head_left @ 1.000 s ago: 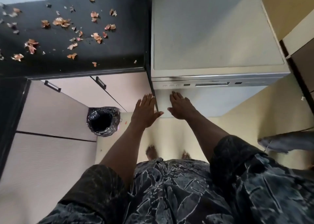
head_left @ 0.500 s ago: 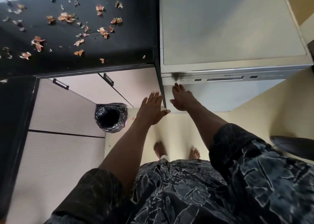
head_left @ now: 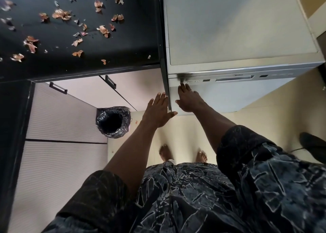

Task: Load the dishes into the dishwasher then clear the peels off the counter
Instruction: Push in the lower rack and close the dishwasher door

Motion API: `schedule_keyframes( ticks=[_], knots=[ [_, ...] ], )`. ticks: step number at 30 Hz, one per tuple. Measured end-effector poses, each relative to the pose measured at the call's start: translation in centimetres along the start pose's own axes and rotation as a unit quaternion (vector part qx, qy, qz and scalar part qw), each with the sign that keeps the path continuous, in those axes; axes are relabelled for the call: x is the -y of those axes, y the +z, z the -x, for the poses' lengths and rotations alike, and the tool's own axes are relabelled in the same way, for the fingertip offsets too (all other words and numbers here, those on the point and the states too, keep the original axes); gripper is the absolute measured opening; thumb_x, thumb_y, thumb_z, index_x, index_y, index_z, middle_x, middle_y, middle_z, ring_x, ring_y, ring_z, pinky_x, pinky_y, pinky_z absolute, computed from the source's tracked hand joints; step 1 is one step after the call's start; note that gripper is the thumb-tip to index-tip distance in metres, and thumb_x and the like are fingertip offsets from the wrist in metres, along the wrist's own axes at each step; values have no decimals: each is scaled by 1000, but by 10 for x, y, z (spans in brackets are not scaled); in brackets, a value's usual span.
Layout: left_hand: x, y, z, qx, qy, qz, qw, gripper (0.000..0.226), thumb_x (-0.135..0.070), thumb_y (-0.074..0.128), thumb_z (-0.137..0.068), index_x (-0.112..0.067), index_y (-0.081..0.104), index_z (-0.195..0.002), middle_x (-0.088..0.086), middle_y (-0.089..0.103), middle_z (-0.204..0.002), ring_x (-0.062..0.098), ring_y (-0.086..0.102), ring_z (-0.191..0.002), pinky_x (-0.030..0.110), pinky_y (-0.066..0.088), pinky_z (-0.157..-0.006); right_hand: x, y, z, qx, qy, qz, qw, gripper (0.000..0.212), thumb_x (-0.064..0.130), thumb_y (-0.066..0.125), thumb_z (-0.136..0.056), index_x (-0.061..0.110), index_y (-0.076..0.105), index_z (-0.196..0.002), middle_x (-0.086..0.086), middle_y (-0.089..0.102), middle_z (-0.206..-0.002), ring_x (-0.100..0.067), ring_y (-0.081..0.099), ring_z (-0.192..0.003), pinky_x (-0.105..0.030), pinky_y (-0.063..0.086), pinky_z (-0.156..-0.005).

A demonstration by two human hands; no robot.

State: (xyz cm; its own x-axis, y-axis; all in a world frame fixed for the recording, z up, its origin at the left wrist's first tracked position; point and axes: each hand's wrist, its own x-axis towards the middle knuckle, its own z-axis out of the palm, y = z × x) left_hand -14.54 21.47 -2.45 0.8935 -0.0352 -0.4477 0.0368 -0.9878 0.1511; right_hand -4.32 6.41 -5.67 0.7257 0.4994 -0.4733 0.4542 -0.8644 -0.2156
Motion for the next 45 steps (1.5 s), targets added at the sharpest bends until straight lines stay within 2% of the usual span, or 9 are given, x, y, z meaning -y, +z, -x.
schedule_keyframes(
  ticks=[16,22,27,30,38,45],
  knots=[
    [31,8,8,-2,2,-6,1000,83,-62,30,-101,-9,6,-161,8,-5,-169,23,-7,-156,45,8,-125,4,7,-4,31,18,19,999,80,40,45,-104,4,0,-159,-7,-23,-165,-27,-3,-156,-57,33,-114],
    [18,1,13,-16,-24,-11,1000,84,-63,30,-101,-8,7,-160,9,-3,-169,24,-7,-156,46,8,-125,-9,-5,30,25,-11,46,999,81,46,48,-102,7,5,-160,-9,-5,-169,-27,3,-156,-53,28,-118],
    [-29,-5,16,-43,-19,14,999,83,-62,34,-101,-8,12,-160,10,3,-169,26,0,-156,46,11,-124,-32,0,74,-26,3,51,998,72,47,39,-105,9,13,-159,-12,5,-169,-29,8,-155,-53,15,-122],
    [-52,-2,23,-49,-17,9,999,83,-63,33,-101,-8,13,-160,11,3,-169,27,-1,-156,46,11,-124,-43,1,96,-59,15,29,998,71,50,36,-105,9,14,-159,-12,8,-168,-29,10,-155,-52,14,-123],
    [-88,4,40,-67,-36,43,996,88,-64,35,-100,-5,9,-160,13,4,-168,28,-3,-156,44,7,-125,-66,0,132,-107,37,-10,994,74,55,34,-104,9,15,-159,-10,12,-168,-28,7,-155,-52,12,-123],
    [-105,22,59,-73,-35,40,996,89,-65,34,-99,-6,7,-160,12,3,-169,27,-5,-156,44,5,-125,-61,27,159,-120,49,-20,991,75,57,30,-104,9,13,-160,-9,6,-169,-28,2,-156,-51,10,-124]
  ],
)
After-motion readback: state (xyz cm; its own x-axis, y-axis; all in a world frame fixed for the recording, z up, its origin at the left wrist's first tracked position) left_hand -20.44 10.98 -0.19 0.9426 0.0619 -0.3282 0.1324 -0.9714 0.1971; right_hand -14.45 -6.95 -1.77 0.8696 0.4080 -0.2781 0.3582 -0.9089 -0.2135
